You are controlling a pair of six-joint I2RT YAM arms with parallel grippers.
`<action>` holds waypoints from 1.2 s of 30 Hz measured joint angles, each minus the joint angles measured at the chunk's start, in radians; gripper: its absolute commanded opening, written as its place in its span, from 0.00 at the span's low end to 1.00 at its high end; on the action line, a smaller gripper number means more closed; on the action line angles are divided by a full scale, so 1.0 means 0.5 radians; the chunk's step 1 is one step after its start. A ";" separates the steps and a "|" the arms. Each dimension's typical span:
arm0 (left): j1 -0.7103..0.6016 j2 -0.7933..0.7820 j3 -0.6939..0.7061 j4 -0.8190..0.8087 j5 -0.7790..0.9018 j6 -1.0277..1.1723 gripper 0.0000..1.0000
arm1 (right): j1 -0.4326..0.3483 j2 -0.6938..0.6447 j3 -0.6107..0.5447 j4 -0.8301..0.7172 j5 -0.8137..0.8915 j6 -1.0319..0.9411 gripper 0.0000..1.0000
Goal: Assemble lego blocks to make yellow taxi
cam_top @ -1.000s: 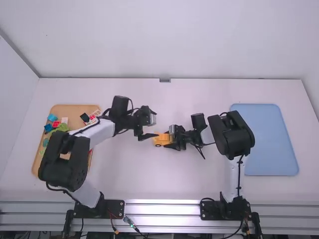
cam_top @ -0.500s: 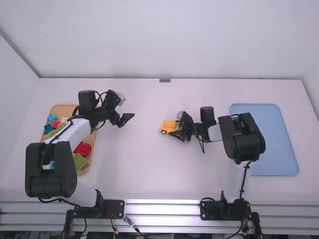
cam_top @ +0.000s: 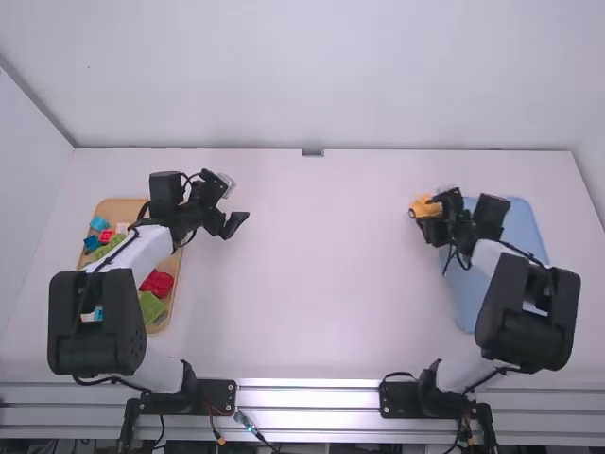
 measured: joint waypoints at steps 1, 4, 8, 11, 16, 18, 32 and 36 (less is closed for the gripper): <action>0.000 0.000 0.000 0.000 0.000 0.000 0.99 | 0.000 0.000 0.000 0.000 0.000 0.000 0.56; 0.000 0.000 0.000 0.034 -0.005 -0.001 0.99 | -0.275 0.001 0.000 -0.050 0.113 0.050 0.58; 0.000 0.000 0.000 0.056 -0.005 -0.001 0.99 | -0.406 0.002 -0.001 -0.028 0.151 0.089 0.63; 0.000 0.000 0.000 0.055 -0.006 -0.013 0.99 | -0.475 0.031 -0.001 -0.022 0.165 0.114 0.63; 0.000 0.000 0.000 0.095 -0.066 -0.195 0.99 | -0.486 0.198 -0.001 -0.008 0.166 0.127 0.82; -0.001 0.000 0.001 0.112 -0.106 -0.272 0.99 | -0.477 0.225 -0.001 -0.010 0.176 0.135 0.95; -0.002 -0.002 0.106 -0.317 -0.401 -0.586 0.99 | -0.193 -0.361 0.071 -0.515 0.572 0.299 0.99; -0.024 -0.045 0.268 -0.504 -0.399 -0.587 0.99 | -0.059 -0.626 0.142 -0.623 0.608 0.324 0.99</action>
